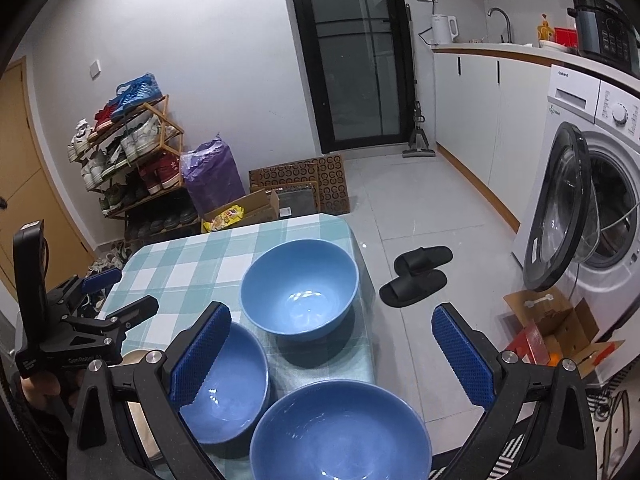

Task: Organize plates and bowls
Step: 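Move both grippers toward the light-blue bowls, then close both grippers on the rim of a light-blue bowl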

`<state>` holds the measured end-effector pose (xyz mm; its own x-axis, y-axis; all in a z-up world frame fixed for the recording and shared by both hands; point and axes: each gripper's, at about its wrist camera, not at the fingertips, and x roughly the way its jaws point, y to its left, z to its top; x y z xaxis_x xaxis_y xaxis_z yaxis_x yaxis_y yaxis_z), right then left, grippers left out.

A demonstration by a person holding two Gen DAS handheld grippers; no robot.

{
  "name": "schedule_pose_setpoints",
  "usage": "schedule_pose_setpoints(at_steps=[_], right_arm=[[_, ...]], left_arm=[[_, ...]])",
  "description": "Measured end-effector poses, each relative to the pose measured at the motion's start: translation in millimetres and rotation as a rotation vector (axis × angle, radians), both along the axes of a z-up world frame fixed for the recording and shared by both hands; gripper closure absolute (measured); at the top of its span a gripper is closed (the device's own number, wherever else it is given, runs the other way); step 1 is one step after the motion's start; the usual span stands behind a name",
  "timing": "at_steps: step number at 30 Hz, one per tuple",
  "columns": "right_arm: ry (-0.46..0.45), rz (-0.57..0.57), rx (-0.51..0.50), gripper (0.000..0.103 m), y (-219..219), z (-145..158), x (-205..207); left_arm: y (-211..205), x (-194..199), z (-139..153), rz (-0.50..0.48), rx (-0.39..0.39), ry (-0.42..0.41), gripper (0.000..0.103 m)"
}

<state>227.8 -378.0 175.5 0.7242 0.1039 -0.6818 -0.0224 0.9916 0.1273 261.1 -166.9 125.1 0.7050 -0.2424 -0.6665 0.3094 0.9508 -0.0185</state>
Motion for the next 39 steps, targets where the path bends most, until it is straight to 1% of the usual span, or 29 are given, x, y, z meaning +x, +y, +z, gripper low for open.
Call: schedule_pose_setpoints(at_steps=[6, 11, 17, 24, 30, 33, 39], right_arm=[[0.009, -0.011, 0.024, 0.001, -6.3, -8.9, 18.6], [0.027, -0.025, 0.031, 0.001, -10.2, -18.7, 34.0], [0.059, -0.037, 0.032, 0.001, -14.3, -32.2, 51.1], [0.094, -0.032, 0.026, 0.001, -12.6, -48.1, 69.5], [0.132, -0.021, 0.034, 0.001, -9.4, -64.9, 86.7], [0.145, -0.014, 0.018, 0.001, -4.9, -72.8, 94.0], [0.173, -0.012, 0.012, 0.001, -1.7, -86.4, 108.2]], left_arm=[[-5.4, 21.6, -4.8, -0.011, 0.013, 0.016, 0.000], [-7.9, 39.6, -10.6, 0.000, 0.009, 0.034, 0.000], [-12.5, 60.0, -23.7, 0.011, 0.023, 0.058, 0.000], [-19.0, 80.9, -37.8, 0.014, 0.021, 0.093, 0.000], [-25.1, 95.4, -48.4, 0.010, 0.048, 0.119, 0.000], [-26.8, 101.7, -54.6, 0.016, 0.063, 0.131, 0.001], [-28.3, 112.6, -67.6, -0.002, 0.041, 0.171, 0.001]])
